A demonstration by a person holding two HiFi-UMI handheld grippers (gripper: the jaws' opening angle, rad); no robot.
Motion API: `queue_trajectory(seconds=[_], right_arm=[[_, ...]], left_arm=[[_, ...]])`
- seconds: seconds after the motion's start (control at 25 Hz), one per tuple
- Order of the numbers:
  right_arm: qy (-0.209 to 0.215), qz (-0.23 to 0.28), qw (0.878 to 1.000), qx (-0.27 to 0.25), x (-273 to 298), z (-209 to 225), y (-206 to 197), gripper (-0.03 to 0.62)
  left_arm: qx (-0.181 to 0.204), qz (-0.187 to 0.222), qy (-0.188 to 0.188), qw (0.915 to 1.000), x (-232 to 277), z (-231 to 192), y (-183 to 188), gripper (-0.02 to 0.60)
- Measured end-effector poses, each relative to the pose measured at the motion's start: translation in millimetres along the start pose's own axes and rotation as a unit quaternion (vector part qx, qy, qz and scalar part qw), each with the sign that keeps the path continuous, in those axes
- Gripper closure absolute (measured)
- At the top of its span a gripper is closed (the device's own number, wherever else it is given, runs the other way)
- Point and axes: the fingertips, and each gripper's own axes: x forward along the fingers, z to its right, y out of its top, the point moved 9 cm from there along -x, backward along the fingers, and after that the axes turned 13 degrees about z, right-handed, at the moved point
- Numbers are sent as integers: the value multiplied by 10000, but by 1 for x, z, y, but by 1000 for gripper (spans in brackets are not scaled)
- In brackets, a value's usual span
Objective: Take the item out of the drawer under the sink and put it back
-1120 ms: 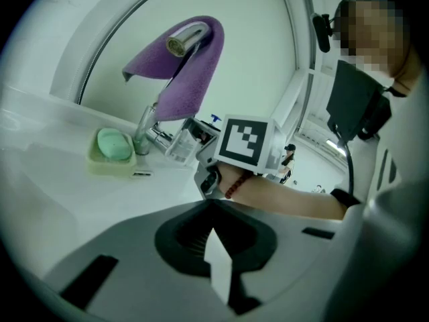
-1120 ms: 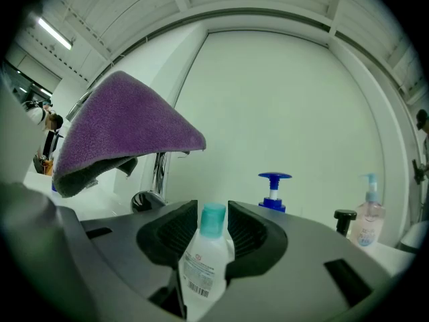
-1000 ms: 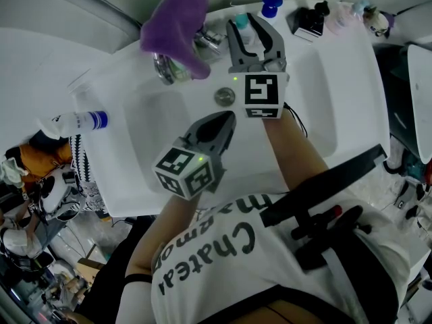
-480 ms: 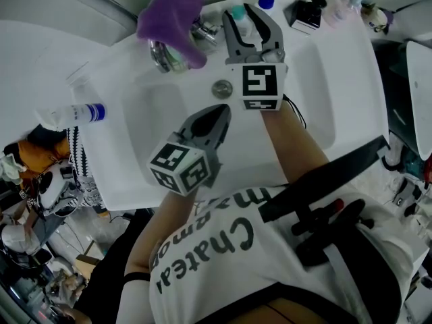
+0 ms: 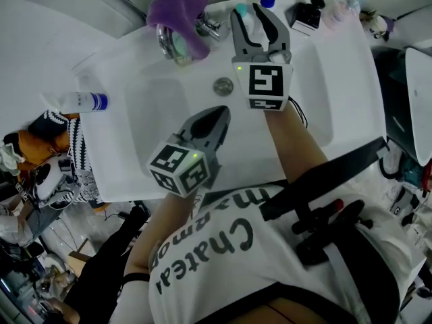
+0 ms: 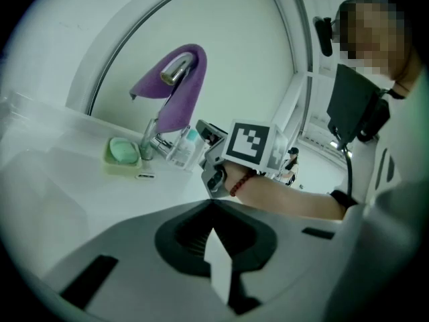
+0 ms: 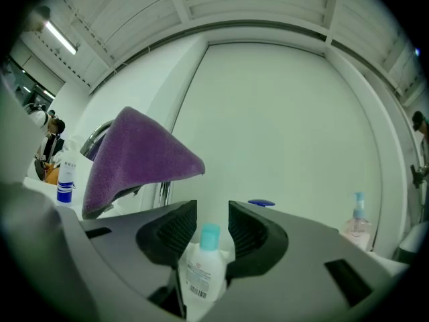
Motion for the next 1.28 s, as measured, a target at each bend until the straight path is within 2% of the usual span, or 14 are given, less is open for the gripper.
queue_trajectory(seconds=[0.12,0.2,0.28,0.48,0.72,0.88,1.08,1.28], right_arm=[[-81,65,9999,8,-11,1,14,456],[-96,89,9999,87,-23,0,26,540],[-59,69,9998,153,-40,-4,36,563],[-6,-143,9998,140,-94,-18,62,574],[-117,-474,9968,635,-170,-31,94,583],[-95,-591,9948,820,-223,-48,119,583],[-9,-647,9946,812,-277,-62,144,583],[-37,-723,9951,679,-315,-66,163,583]], left_arm=[[79,79,-36,9999,-9,8,2,572],[162,178,-86,9997,-15,14,3,572],[270,302,-154,9991,-24,23,2,572],[345,517,-309,9976,-58,48,-5,572],[441,722,-541,9949,-102,83,-12,572],[674,830,-802,9910,-134,111,-22,572],[776,1012,-858,9881,-164,135,-38,572],[982,1004,-986,9852,-181,163,-50,572]])
